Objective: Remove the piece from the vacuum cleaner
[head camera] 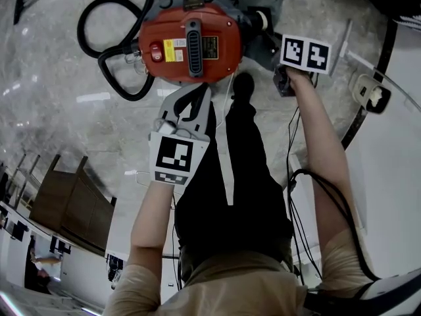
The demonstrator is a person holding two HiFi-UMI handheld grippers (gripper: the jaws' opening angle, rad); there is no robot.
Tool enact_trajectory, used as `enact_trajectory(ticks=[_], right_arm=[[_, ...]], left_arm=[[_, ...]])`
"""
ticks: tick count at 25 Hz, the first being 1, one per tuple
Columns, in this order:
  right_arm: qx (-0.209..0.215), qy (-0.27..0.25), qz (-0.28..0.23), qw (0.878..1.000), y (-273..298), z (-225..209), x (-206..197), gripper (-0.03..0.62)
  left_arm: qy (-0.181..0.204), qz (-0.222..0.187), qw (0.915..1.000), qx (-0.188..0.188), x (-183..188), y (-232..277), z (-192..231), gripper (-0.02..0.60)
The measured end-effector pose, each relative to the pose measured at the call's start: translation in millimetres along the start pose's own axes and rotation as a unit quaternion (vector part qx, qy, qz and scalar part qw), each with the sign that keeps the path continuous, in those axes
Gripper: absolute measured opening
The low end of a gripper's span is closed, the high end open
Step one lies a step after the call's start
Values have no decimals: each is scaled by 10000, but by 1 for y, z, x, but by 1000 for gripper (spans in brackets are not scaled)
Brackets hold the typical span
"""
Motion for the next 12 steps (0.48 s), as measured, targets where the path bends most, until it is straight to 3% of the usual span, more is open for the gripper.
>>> enact_trajectory(ticks=[4, 7, 9, 12], right_arm=[[-593, -1710, 290, 9831, 0, 11, 3, 34], [-945, -2785, 391, 9550, 0, 14, 0, 34], [-1067, -3169, 427, 9415, 1, 14, -4, 34], [-1215, -3415, 381, 9312, 2, 16, -7, 34]], left_arm=[[5, 44, 10000, -23, -3, 2, -3, 3], [23, 53, 10000, -54, -4, 2, -6, 3], [29, 59, 10000, -52, -4, 2, -5, 3], [20, 50, 10000, -33, -4, 2, -4, 3]])
Point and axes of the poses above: the fingertips, and each gripper's own axes: y forward along the fingers, z to its left, x out of its top, the point moved 8 cm from there along -y, backward along the fingers, and after that the axes turned 8 degrees about -y, right-handed, at the moved point
